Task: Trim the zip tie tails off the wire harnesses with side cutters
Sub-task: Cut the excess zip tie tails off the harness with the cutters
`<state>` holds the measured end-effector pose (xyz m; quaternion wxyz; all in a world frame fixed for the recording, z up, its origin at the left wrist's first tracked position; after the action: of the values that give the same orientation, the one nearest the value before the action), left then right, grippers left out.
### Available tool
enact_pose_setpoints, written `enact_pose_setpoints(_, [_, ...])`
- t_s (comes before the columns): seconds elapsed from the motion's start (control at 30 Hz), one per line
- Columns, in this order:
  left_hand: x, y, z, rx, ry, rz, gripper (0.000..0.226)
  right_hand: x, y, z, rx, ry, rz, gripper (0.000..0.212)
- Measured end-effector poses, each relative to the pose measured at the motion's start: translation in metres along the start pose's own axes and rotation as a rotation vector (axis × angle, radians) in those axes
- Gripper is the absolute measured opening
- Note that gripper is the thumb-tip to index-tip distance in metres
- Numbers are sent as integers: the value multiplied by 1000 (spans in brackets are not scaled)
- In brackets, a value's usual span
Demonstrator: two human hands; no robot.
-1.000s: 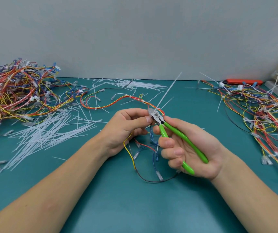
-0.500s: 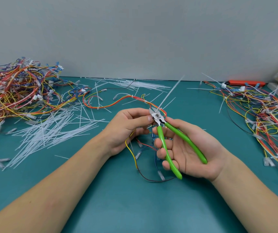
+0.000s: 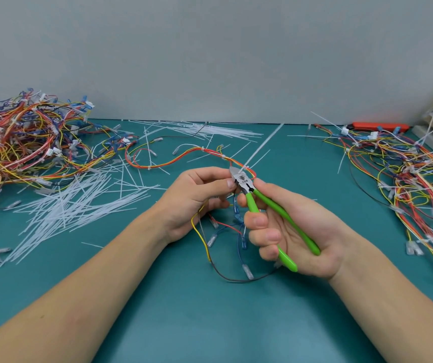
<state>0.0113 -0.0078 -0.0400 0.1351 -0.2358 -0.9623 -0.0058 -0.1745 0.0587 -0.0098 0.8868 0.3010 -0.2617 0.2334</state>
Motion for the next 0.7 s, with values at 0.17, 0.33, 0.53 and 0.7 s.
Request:
enact_pose_setpoints(0.17, [-1, 0, 1, -2, -6, -6, 18, -2, -2, -2, 29, 8, 40, 37])
enact_pose_setpoints(0.33, [0, 1, 0, 13, -5, 4, 15, -5, -3, -2, 43, -9, 62, 40])
enact_pose_setpoints(0.53, [-1, 0, 0, 18, -11, 13, 16, -5, -3, -2, 41, 0, 39, 39])
enact_pose_setpoints(0.7, [-1, 0, 1, 0, -5, 3, 19, -1, -3, -2, 13, 18, -11, 33])
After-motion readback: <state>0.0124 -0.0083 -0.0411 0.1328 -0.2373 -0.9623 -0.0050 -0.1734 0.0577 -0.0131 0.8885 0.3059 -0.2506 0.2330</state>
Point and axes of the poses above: each hand's wrist, its own y-axis away from the middle knuckle, its own x-axis out of the palm, z = x × y, the point moved 1 cm from there along -y, towards the middle knuckle, and after that the axes turned 1 degree about x, right-handed, at the moved point
